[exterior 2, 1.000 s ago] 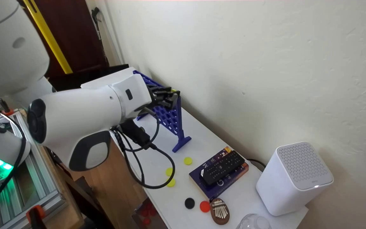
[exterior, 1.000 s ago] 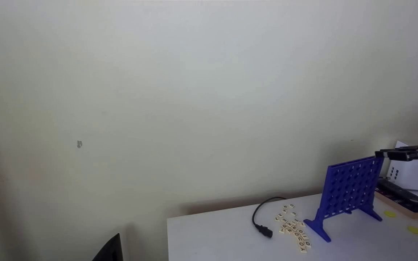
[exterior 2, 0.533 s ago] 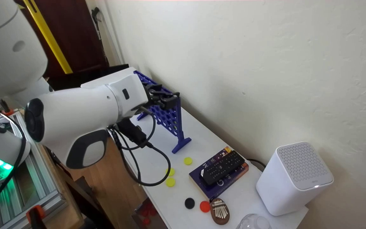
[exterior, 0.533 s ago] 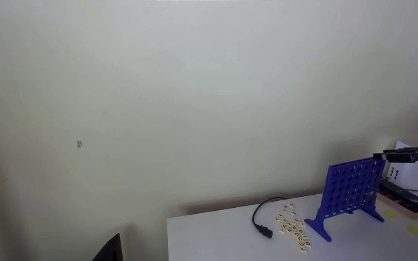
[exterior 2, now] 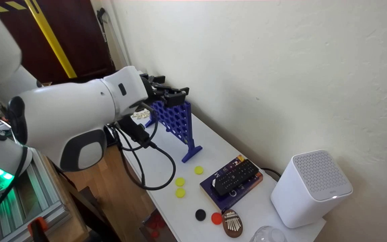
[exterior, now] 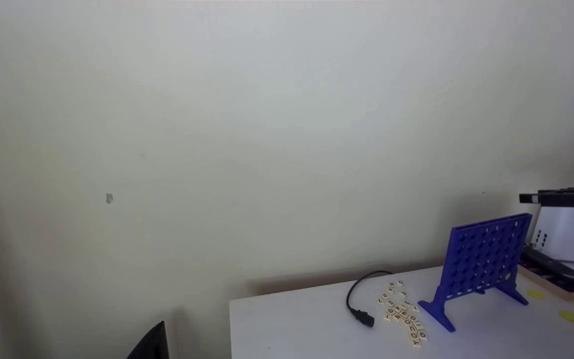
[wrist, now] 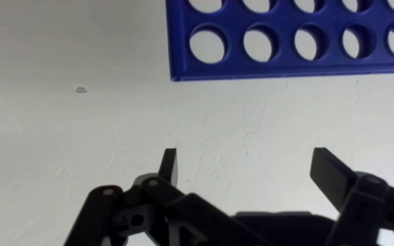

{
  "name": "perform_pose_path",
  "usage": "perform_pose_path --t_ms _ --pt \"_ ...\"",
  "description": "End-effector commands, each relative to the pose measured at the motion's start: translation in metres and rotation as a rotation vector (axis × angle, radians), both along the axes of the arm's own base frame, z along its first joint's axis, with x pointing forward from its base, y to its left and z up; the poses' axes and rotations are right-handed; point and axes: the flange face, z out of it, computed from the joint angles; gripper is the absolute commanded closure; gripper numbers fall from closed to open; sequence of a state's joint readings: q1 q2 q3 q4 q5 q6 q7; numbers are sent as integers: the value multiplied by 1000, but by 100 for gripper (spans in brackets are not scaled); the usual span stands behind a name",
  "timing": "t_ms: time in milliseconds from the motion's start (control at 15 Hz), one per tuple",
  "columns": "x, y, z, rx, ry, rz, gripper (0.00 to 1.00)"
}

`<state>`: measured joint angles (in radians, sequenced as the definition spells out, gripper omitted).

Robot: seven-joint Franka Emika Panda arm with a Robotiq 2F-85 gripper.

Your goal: Put one yellow chip inside the blue gameboard.

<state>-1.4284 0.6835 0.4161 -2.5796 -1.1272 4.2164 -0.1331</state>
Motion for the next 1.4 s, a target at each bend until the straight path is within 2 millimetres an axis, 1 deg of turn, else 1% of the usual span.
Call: perform_pose_path --t_ms 0,200,267,400,467,600,667,733,867,1067,1333 --pt "-23 9 30 -5 6 -29 0" --pt "-44 13 46 -17 65 -67 0" --pt "-47 14 60 -13 64 -67 0" --pt "-58 14 67 -12 126 -82 0" --pt "-56 -4 67 -27 171 -87 0" --pt "-57 -5 77 -42 216 -95 0" --pt "-59 0 86 -48 220 -102 0" --pt "-62 -2 90 -54 240 -107 0" --pt "-65 -3 94 -64 291 -104 0" --pt "-64 -5 97 -86 360 -97 0" --pt "-59 -4 95 -69 476 -84 0"
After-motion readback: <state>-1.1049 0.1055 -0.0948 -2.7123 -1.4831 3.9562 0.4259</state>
